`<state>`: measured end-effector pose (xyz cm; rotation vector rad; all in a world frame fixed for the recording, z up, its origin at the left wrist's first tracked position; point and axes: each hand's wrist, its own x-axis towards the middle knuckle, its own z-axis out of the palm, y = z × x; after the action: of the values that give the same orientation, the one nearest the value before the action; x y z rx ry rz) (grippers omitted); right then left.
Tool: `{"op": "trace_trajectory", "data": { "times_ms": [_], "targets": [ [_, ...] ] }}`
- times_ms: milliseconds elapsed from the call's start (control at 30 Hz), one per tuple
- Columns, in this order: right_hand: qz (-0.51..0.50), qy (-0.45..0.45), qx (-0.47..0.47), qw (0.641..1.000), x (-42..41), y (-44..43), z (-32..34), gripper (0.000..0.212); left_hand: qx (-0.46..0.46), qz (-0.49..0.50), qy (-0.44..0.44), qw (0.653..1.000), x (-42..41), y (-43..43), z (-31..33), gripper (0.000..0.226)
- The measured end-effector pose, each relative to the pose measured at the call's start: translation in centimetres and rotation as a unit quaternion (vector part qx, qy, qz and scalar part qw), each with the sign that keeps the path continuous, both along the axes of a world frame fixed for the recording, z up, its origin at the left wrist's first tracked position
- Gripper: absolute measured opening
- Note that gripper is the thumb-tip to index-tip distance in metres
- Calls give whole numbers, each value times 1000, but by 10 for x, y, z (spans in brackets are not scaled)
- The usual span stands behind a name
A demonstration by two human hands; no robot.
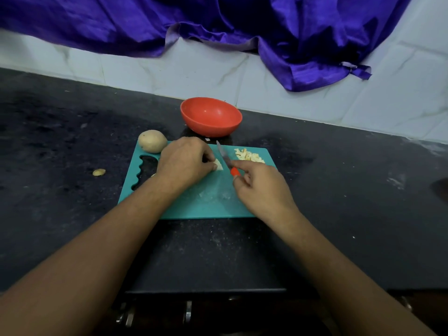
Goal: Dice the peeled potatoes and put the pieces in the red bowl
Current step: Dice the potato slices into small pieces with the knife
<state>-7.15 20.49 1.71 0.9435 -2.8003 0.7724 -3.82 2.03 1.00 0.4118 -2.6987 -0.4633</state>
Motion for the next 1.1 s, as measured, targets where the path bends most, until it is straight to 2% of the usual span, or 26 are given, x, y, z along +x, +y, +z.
{"op": "trace_trajectory", "data": {
  "times_ms": [100,433,633,833,933,1033,1100],
  "targets": [
    [-3,41,52,998,8,-10,2,46,8,3,4,1000,0,-1,-1,16],
    [30,94,139,985,15,-20,5,46,15,-4,14,1000,-2,-1,-2,6],
    [49,109,205,972,13,-13,14,51,17,2,7,1000,-2,-1,-3,10],
    [-9,95,163,982,-3,8,6,47,15,7,7,1000,0,0,-2,11],
    [-16,30,113,993,-15,15,4,44,22,7,5,1000,-1,0,-1,12],
    [-12,-52,6,999,-21,15,1,40,46,1,-6,999,1,-5,1,6],
    [-6,-56,-20,998,-20,12,0,38,61,-10,-10,998,2,-8,3,1]
  ]
}}
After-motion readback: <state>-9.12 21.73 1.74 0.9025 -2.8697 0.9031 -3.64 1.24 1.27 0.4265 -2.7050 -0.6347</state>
